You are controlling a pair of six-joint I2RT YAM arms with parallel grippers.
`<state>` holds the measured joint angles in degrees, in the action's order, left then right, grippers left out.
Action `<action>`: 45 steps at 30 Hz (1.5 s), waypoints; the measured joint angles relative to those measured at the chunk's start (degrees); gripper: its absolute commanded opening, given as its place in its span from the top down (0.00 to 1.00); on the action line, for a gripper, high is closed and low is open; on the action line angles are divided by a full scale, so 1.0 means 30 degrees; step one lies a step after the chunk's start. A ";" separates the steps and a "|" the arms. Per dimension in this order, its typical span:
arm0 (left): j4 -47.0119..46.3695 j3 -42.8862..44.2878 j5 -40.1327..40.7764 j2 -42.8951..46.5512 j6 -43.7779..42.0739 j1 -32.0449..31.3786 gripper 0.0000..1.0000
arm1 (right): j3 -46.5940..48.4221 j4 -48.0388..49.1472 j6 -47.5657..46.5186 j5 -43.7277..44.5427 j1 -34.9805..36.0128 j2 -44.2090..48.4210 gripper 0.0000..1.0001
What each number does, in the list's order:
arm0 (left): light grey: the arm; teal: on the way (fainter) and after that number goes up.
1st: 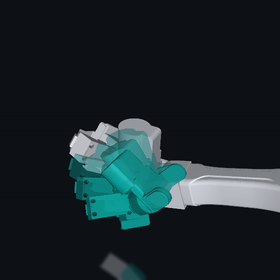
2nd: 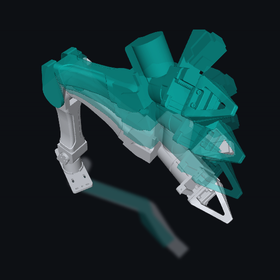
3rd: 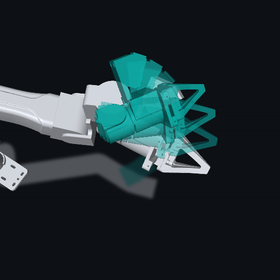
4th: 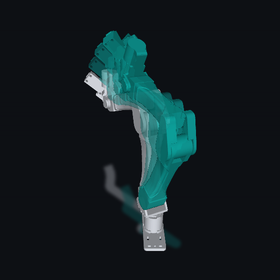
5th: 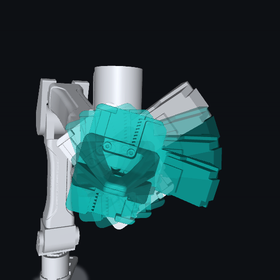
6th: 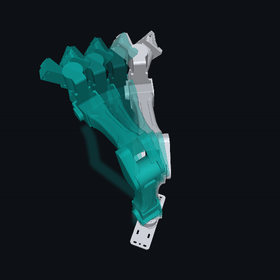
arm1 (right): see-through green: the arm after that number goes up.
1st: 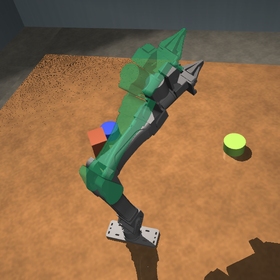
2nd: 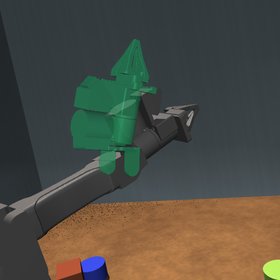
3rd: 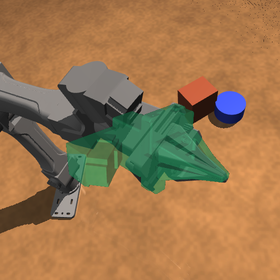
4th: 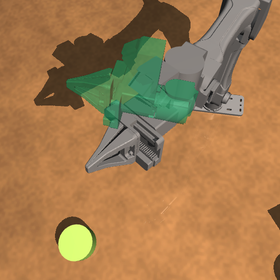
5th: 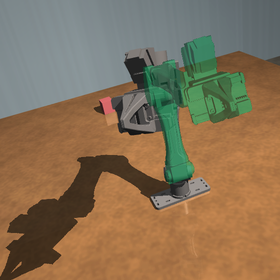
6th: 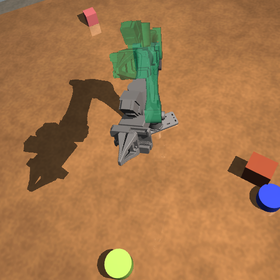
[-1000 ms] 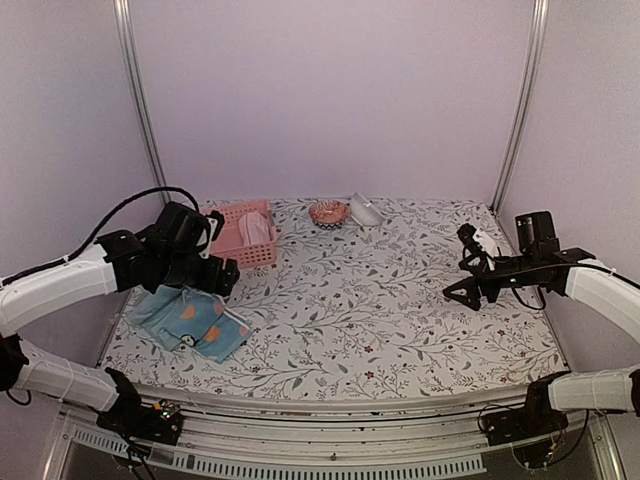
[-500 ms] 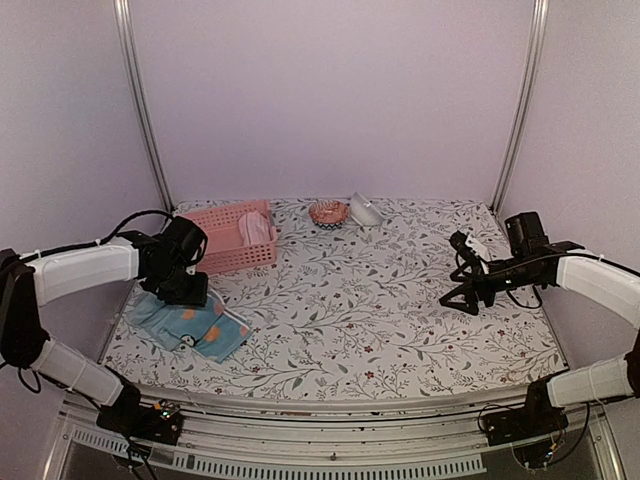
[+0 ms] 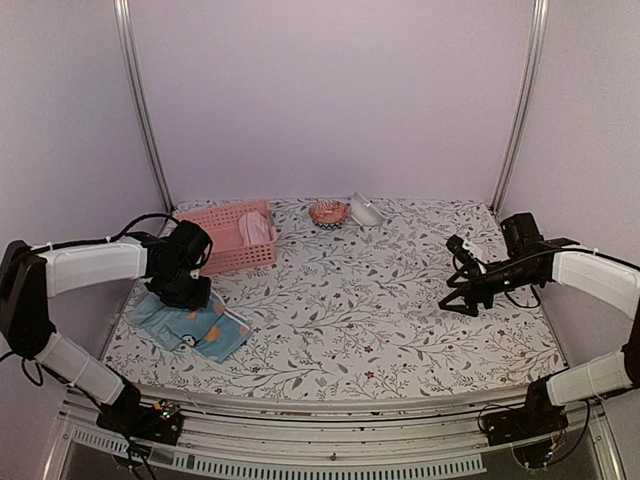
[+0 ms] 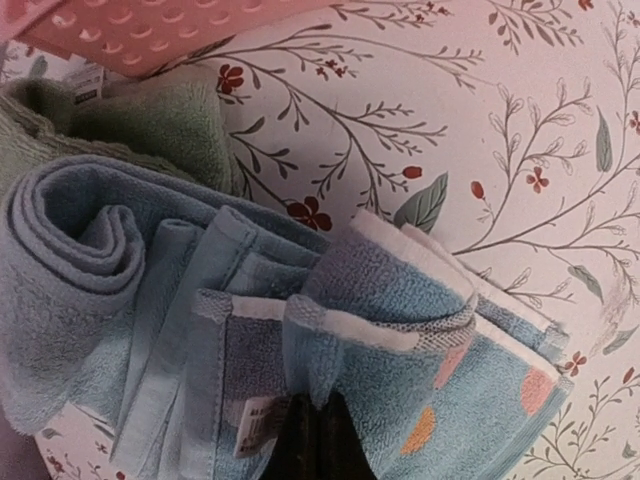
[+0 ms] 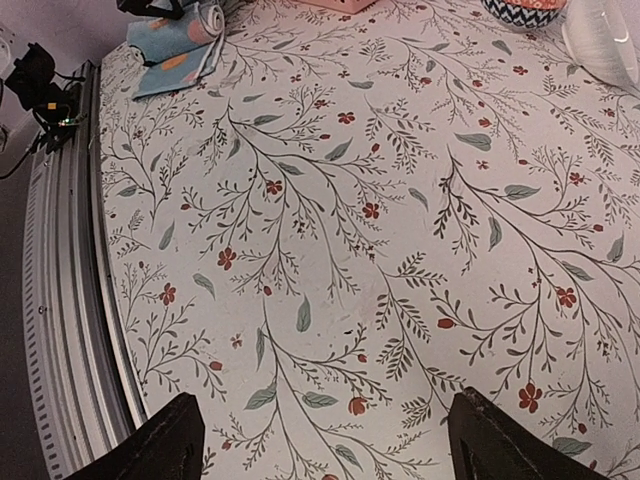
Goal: Roll the towels
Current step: Pick up the towel from the towel pile, then place the towel at the center of the board.
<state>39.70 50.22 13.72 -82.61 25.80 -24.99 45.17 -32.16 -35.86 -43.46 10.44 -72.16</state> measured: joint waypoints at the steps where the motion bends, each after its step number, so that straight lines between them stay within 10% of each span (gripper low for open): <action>1: 0.0029 0.0066 -0.0044 -0.0015 -0.0080 -0.0051 1.00 | 0.0036 -0.0080 -0.0022 -0.0051 0.0000 -0.0007 0.15; 9: 0.0044 0.5486 -0.1603 0.0175 -0.0896 -0.3985 1.00 | 0.0219 -0.0299 -0.0066 -0.0284 0.0000 -0.0007 0.22; 16: -0.5960 0.9814 -0.5195 0.0750 -0.1945 -0.8072 1.00 | 0.2871 -0.0787 0.0328 -0.0299 -0.0648 -0.0007 0.23; 34: -1.0455 -0.0087 -0.7176 -0.0940 -0.1384 -0.9194 1.00 | 0.4065 -0.1231 0.0459 -0.0780 -0.1290 -0.0612 0.27; 45: -0.9071 1.9620 -0.7461 -1.0411 -0.4656 -0.9296 1.00 | 0.8349 -0.1807 0.2484 -0.0721 -0.5340 -0.2331 0.30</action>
<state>12.49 109.08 -8.67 -113.84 11.84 -52.88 70.22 -37.58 -28.40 -45.63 -5.58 -79.15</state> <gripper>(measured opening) 0.013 0.703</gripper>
